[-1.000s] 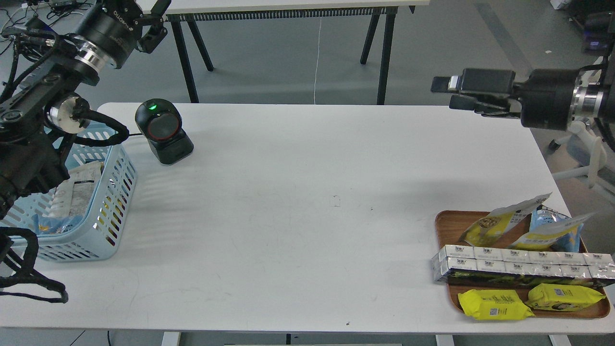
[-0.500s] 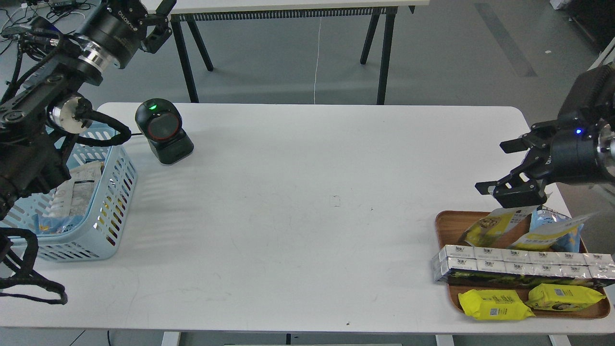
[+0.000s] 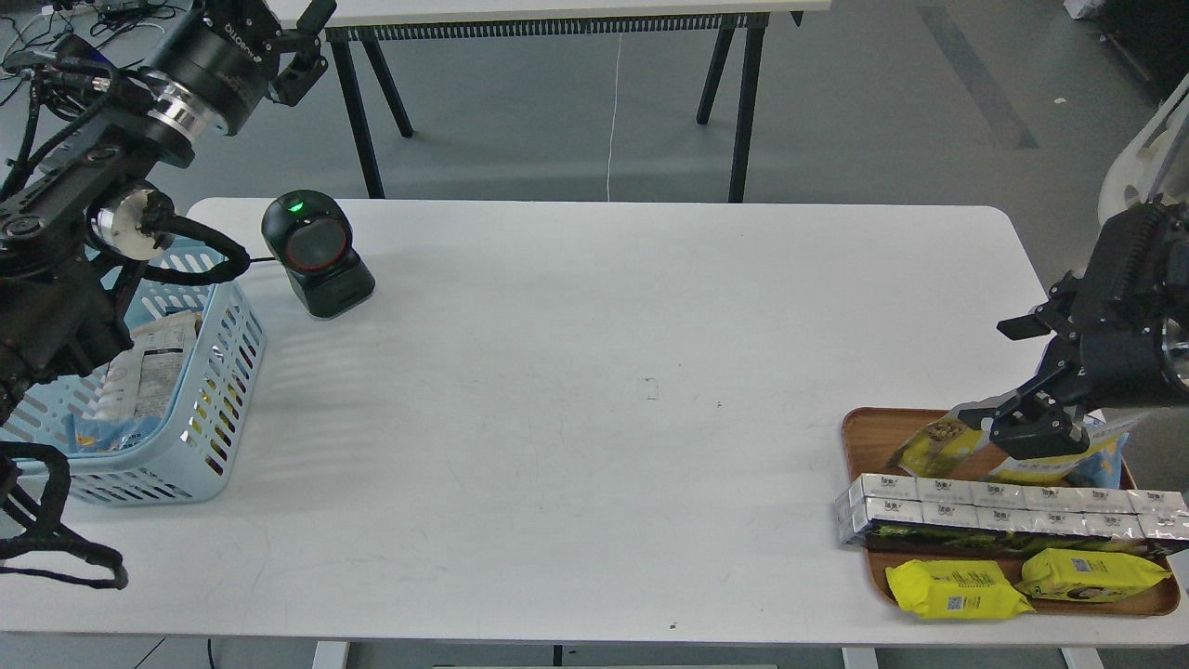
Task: Scan snack and place in basket
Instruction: 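Grasp the yellow snack packet on the tray with the right gripper, then lift the packet and carry it toward the table center, lowering it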
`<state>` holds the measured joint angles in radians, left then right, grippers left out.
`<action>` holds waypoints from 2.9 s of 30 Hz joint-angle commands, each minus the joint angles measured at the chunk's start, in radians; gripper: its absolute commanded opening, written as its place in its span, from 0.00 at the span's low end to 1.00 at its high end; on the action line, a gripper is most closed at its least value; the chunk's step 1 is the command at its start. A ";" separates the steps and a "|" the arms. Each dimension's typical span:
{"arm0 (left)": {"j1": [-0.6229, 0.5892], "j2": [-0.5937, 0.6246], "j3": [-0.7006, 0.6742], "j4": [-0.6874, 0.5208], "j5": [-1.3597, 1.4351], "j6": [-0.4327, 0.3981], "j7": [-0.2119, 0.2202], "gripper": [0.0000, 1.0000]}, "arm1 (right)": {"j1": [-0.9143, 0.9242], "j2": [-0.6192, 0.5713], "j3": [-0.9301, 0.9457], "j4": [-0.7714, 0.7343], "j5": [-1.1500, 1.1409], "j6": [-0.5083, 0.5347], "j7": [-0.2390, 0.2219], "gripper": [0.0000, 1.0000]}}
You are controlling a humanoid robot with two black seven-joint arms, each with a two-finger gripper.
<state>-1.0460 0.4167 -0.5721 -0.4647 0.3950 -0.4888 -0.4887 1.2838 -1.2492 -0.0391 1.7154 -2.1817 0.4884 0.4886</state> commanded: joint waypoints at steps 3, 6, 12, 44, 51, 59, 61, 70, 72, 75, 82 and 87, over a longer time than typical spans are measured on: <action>0.004 0.001 0.000 0.003 0.001 0.000 0.000 1.00 | -0.038 0.016 0.001 -0.025 0.000 0.000 0.000 1.00; 0.004 0.001 0.000 0.003 0.001 0.000 0.000 1.00 | -0.037 0.051 -0.001 -0.057 0.000 0.000 0.000 1.00; 0.006 0.001 0.000 0.005 0.001 0.000 0.000 1.00 | -0.057 0.115 -0.002 -0.129 0.000 0.000 0.000 0.99; 0.011 0.001 -0.002 0.006 -0.001 0.000 0.000 1.00 | -0.136 0.226 0.015 -0.281 0.000 0.000 0.000 0.00; 0.011 0.005 -0.002 0.006 -0.001 0.000 0.000 1.00 | -0.136 0.221 0.080 -0.277 0.000 0.000 0.000 0.00; 0.006 0.005 0.000 0.006 0.001 0.000 0.000 1.00 | -0.135 0.324 0.215 -0.283 0.000 0.000 0.000 0.00; 0.001 0.005 0.000 0.008 0.002 0.000 0.000 1.00 | -0.123 0.368 0.229 -0.290 0.000 0.000 0.000 0.00; -0.002 0.004 0.000 0.006 0.004 0.000 0.000 1.00 | -0.001 0.652 0.222 -0.344 0.000 0.000 0.000 0.00; 0.000 0.004 0.001 0.006 0.004 0.000 0.000 1.00 | 0.009 0.727 0.211 -0.382 0.000 0.000 0.000 0.00; 0.000 0.005 0.000 0.006 0.004 0.000 0.000 1.00 | 0.020 0.853 0.183 -0.453 0.000 0.000 0.000 0.00; 0.000 0.013 0.000 0.006 0.002 0.000 0.000 1.00 | 0.020 1.027 0.139 -0.531 0.000 0.000 0.000 0.00; 0.004 0.030 0.000 0.006 0.002 0.000 0.000 1.00 | 0.023 1.068 0.133 -0.533 0.000 0.000 0.000 0.00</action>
<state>-1.0438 0.4408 -0.5729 -0.4584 0.3973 -0.4888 -0.4887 1.3043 -0.2008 0.0956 1.1834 -2.1817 0.4887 0.4887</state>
